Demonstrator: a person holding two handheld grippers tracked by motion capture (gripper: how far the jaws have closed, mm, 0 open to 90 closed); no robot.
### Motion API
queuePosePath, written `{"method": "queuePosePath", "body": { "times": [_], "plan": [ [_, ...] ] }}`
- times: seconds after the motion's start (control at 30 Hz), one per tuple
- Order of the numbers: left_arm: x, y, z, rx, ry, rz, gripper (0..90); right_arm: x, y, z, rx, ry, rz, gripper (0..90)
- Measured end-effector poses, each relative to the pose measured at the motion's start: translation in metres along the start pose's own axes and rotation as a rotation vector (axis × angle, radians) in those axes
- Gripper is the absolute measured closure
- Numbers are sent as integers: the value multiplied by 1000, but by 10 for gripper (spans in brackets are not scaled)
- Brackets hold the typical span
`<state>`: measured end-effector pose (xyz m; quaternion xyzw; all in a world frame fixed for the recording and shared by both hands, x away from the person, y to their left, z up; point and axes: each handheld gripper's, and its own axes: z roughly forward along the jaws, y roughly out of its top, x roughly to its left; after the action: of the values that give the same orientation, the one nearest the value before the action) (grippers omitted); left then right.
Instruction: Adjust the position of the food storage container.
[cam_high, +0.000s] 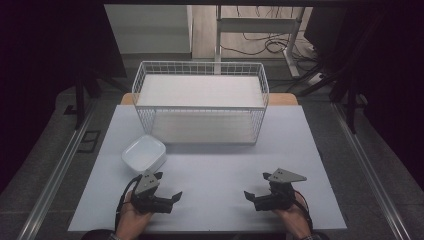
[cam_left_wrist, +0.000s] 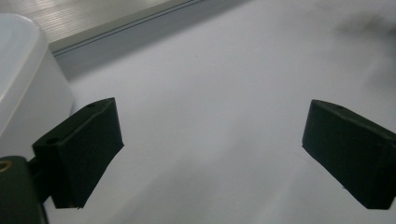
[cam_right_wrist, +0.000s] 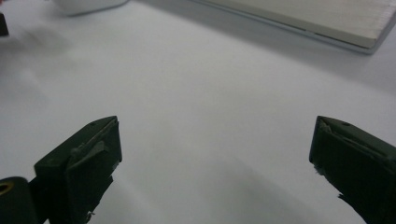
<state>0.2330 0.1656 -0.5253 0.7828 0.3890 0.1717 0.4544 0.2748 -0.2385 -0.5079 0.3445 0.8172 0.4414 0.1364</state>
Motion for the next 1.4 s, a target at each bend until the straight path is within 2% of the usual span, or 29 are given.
{"method": "queuePosePath", "body": {
  "times": [0.07,0.2,0.37,0.53,0.7,0.77,0.97,1.13,1.27,1.3,1.33,1.4],
  "plan": [
    [4,-1,0,0,-23,-20,58,1,2,3,-4,-3,-17,20],
    [8,-2,0,-11,-51,-29,69,4,2,4,8,-18,-46,16],
    [8,1,-3,-19,-57,-43,79,1,2,3,1,-20,-28,18],
    [9,3,-4,-6,-71,-95,24,2,2,3,1,-25,-32,19],
    [12,6,-7,-22,-90,-105,18,1,2,4,3,-29,-22,20],
    [12,7,-8,-23,-82,-108,52,2,2,4,5,-29,-21,20],
    [14,13,-15,-18,-63,-58,240,4,3,6,12,-26,-34,20],
    [22,20,-18,-19,-49,-71,374,4,3,6,7,-27,-34,20],
    [36,27,-22,-36,-24,-117,455,3,3,5,1,-27,-28,23],
    [36,27,-22,-36,-24,-117,478,3,3,6,-2,-26,-28,25],
    [43,29,-24,-40,-15,-140,504,3,3,7,-1,-19,-27,25],
    [50,31,-25,-36,-1,-144,552,3,4,8,-2,-19,-31,26]
  ]
}}
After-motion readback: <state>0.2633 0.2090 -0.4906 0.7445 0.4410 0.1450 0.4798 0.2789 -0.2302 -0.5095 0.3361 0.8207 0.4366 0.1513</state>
